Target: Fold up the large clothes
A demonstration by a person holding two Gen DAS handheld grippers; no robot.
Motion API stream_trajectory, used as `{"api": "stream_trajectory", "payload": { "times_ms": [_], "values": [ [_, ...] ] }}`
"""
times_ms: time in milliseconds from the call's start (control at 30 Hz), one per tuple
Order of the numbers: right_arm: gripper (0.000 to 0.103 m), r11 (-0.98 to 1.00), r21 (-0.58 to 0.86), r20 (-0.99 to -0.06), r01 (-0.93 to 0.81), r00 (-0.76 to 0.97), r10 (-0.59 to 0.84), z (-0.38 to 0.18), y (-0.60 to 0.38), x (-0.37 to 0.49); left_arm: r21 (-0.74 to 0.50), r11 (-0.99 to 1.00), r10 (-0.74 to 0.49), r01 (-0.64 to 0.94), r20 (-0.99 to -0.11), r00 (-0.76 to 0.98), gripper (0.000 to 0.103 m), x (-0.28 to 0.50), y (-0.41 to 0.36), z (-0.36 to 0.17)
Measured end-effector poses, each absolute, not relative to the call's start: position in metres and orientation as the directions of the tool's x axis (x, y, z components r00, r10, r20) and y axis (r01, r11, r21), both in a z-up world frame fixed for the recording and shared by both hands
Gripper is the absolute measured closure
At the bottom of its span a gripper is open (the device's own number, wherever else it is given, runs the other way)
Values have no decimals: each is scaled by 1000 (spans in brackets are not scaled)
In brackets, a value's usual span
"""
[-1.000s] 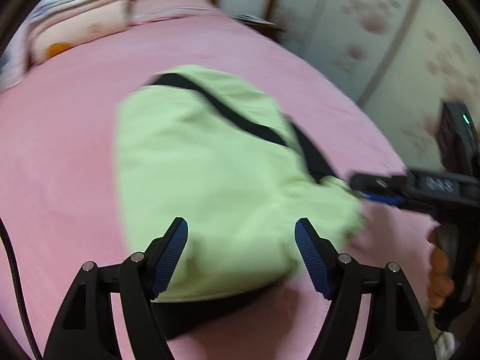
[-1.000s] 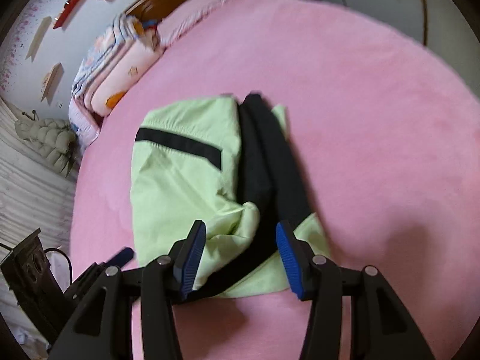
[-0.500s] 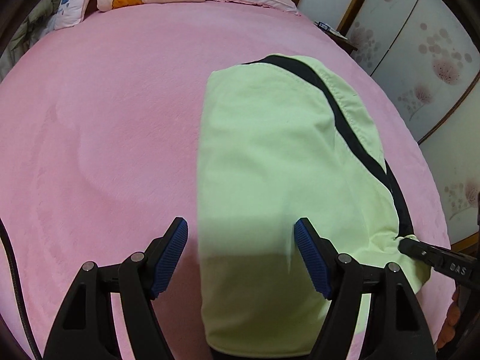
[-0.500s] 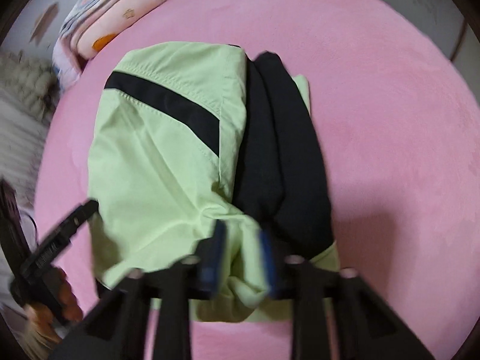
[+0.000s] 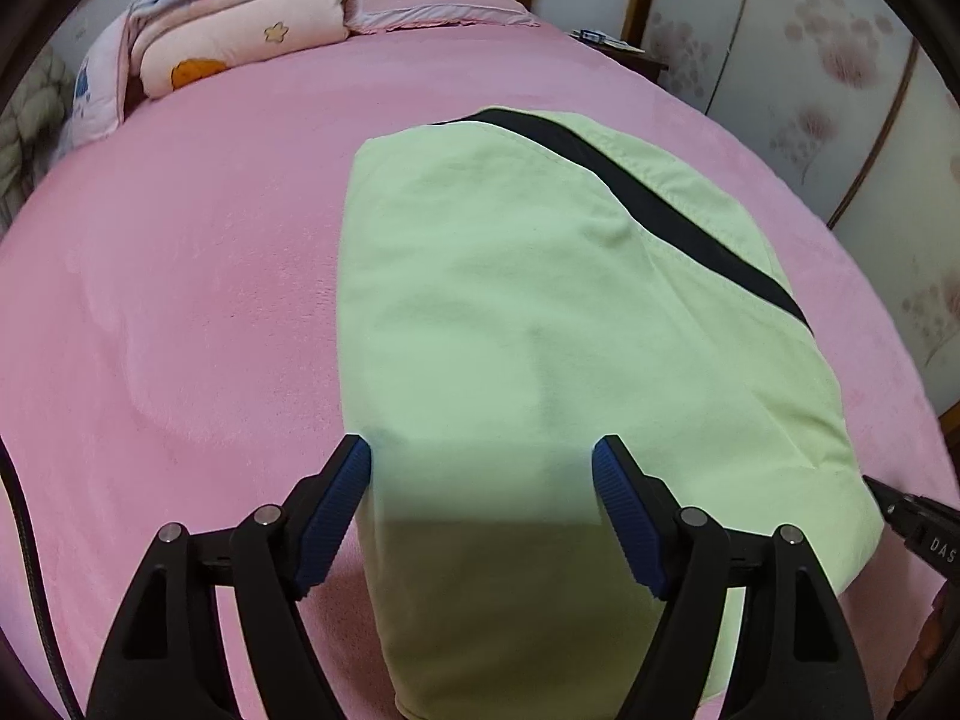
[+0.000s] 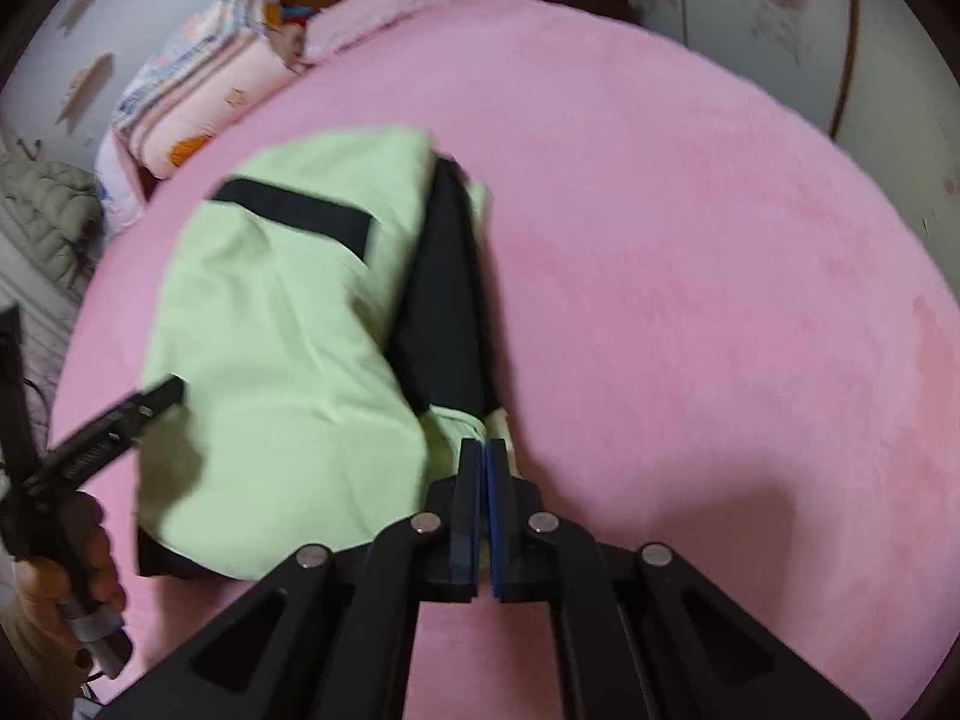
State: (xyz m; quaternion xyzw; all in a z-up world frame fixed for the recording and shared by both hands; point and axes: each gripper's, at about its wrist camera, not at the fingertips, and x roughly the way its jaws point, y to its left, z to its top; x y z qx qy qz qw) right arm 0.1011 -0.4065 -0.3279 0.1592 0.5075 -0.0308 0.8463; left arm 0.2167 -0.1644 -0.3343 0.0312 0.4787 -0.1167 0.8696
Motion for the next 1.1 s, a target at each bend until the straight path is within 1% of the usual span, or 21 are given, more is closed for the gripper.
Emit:
{"api": "stream_trajectory", "payload": {
  "times_ms": [100, 200, 233, 300, 367, 433, 467, 567, 800, 967, 1100],
  "values": [
    [101, 952, 222, -866, 209, 491, 94, -318, -400, 105, -21, 967, -155, 253, -840, 520, 24, 214, -169, -336],
    [99, 951, 222, -870, 215, 485, 93, -302, -402, 107, -40, 968, -166, 248, -844, 510, 24, 214, -167, -333],
    [96, 953, 210, -869, 220, 489, 78, -296, -403, 109, -48, 968, -170, 246, -847, 504, 24, 217, -165, -329],
    [85, 951, 218, -857, 222, 510, 77, -284, -405, 114, -56, 968, -174, 243, -850, 498, 24, 215, -165, -326],
    [68, 942, 253, -835, 220, 542, 98, -270, -409, 122, -69, 967, -185, 245, -854, 487, 24, 218, -163, -322],
    [63, 940, 276, -822, 199, 556, 123, -263, -408, 138, -112, 963, -220, 245, -852, 475, 24, 223, -159, -316],
    [62, 942, 283, -821, 183, 554, 139, -262, -407, 150, -139, 960, -244, 243, -843, 480, 24, 226, -155, -310],
    [62, 938, 312, -817, 148, 545, 186, -266, -402, 182, -165, 959, -265, 231, -812, 520, 24, 239, -145, -294],
    [62, 906, 397, -821, 148, 498, 279, -296, -397, 253, -185, 966, -255, 180, -787, 561, 24, 296, -125, -287],
    [62, 927, 330, -861, 175, 459, 220, -315, -395, 268, -221, 964, -265, 146, -807, 528, 24, 326, -120, -302],
    [62, 925, 324, -857, 196, 475, 200, -315, -403, 262, -240, 960, -278, 141, -818, 504, 24, 330, -118, -313]
  ]
}}
